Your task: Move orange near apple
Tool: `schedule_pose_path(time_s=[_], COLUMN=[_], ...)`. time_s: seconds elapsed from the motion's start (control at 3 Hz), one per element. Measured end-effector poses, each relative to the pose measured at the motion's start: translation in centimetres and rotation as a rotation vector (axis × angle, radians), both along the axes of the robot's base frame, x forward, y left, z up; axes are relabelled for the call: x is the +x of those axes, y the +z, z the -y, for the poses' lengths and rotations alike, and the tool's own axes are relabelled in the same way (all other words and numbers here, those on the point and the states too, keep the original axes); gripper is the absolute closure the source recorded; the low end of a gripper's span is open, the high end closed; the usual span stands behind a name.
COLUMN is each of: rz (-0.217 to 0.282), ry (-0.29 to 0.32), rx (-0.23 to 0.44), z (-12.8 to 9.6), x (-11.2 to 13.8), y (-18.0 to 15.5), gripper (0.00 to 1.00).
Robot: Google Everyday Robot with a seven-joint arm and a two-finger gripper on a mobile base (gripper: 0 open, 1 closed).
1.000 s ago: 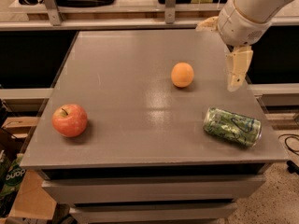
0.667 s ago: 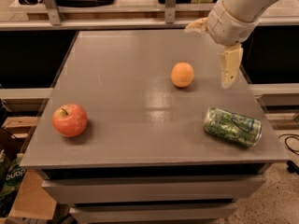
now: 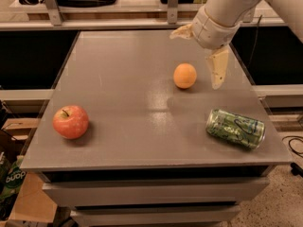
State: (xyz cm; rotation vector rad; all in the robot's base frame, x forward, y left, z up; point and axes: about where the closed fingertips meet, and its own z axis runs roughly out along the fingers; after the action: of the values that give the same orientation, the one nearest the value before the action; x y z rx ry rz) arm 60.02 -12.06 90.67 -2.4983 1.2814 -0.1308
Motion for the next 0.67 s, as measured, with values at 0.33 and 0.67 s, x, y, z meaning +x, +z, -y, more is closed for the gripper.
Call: schedule_pose_path(time_s=[0.33,0.67], rz=[-0.012,-0.042], ry=[0.030,0.053], rx=[-0.038,-0.057], z=[-1.3,-2.2], x=[0.0,0.0], y=[-1.6,-3.2], gripper=[0.00,0.18])
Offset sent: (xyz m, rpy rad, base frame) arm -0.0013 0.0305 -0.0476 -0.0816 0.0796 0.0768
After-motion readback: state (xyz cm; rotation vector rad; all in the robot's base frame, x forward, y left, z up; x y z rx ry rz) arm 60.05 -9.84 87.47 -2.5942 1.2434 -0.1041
